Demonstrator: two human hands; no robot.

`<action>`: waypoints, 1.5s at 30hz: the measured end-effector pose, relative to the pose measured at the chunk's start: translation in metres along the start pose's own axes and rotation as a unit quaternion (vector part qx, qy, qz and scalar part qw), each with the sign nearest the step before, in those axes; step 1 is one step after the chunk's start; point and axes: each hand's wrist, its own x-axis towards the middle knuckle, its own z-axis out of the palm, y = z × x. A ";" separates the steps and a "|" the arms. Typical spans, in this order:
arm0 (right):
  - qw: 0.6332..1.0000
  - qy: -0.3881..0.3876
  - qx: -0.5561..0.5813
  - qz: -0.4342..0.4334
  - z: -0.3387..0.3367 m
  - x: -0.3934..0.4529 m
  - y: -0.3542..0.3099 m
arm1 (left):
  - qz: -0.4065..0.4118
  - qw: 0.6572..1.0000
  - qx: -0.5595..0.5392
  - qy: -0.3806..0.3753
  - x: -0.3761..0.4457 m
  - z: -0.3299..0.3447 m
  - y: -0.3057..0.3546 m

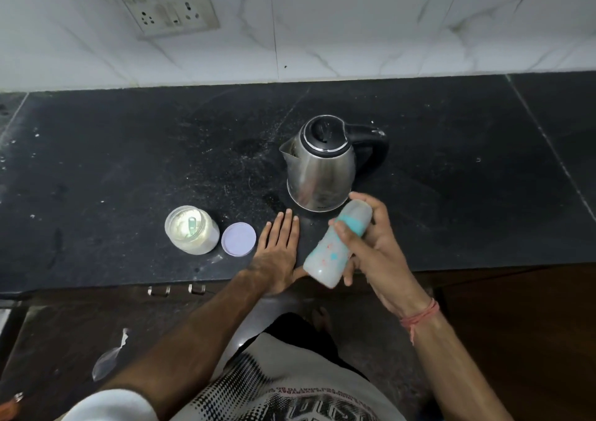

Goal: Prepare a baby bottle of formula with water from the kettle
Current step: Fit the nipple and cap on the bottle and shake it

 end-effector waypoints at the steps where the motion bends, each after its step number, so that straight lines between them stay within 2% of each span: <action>1: 1.000 0.024 0.009 -0.008 0.000 0.002 -0.002 | -0.002 1.000 -0.008 0.010 0.000 0.000 -0.001; 3: 1.000 0.022 0.005 -0.011 0.001 0.004 -0.007 | -0.003 1.000 -0.003 0.015 0.003 0.005 -0.002; 6: 0.998 -0.067 -0.008 -0.008 0.007 0.002 -0.012 | -0.005 0.999 0.028 0.017 0.002 0.007 -0.003; 8: 0.999 -0.023 0.016 -0.029 0.009 0.002 -0.019 | 0.003 0.999 -0.010 0.040 0.003 0.008 -0.003; 10: 0.999 0.012 0.020 -0.042 0.006 0.002 -0.025 | -0.005 0.999 -0.038 0.030 0.005 0.007 -0.002; 13: 0.997 -0.066 -0.017 -0.021 0.002 0.000 -0.028 | 0.000 0.999 0.003 0.038 0.003 0.003 0.000; 14: 0.998 -0.057 -0.017 -0.025 0.003 -0.001 -0.028 | -0.002 0.999 0.004 0.033 0.002 0.005 0.000; 17: 0.998 0.030 0.013 -0.051 0.002 0.002 -0.031 | -0.005 0.999 -0.046 0.016 0.004 0.005 -0.002; 21: 0.999 -0.031 -0.016 -0.033 0.009 0.002 -0.027 | 0.025 0.997 -0.007 0.076 0.005 0.012 -0.004; 25: 0.995 0.060 0.048 -0.067 0.018 0.006 -0.027 | 0.006 0.998 -0.055 0.024 0.003 0.008 -0.005; 28: 0.999 -0.013 -0.008 -0.047 0.022 0.006 -0.024 | 0.018 0.998 -0.037 0.043 0.003 0.008 -0.004; 29: 0.999 -0.007 -0.005 -0.051 0.023 0.006 -0.023 | 0.022 0.997 -0.033 0.073 0.004 0.009 -0.005; 31: 0.995 0.059 0.046 -0.067 0.025 0.007 -0.025 | 0.014 0.996 -0.038 0.075 0.005 0.012 -0.006; 32: 0.992 0.083 0.056 -0.073 0.024 0.008 -0.025 | 0.006 0.998 -0.043 0.047 0.005 0.012 -0.007; 34: 0.997 0.055 0.013 -0.056 0.024 0.009 -0.027 | 0.013 0.995 -0.045 0.083 0.005 0.018 -0.008; 36: 0.999 0.014 -0.024 -0.046 0.022 0.007 -0.023 | 0.017 0.995 -0.060 0.077 0.007 0.020 -0.009; 40: 0.993 0.100 0.038 -0.060 0.020 0.008 -0.026 | 0.008 0.996 -0.067 0.057 0.007 0.016 -0.009; 43: 0.999 0.015 -0.036 -0.034 0.023 0.006 -0.025 | 0.022 0.996 -0.057 0.067 0.009 0.021 -0.009; 45: 0.998 0.027 -0.022 -0.045 0.027 0.005 -0.021 | 0.016 0.996 -0.050 0.068 0.008 0.017 -0.007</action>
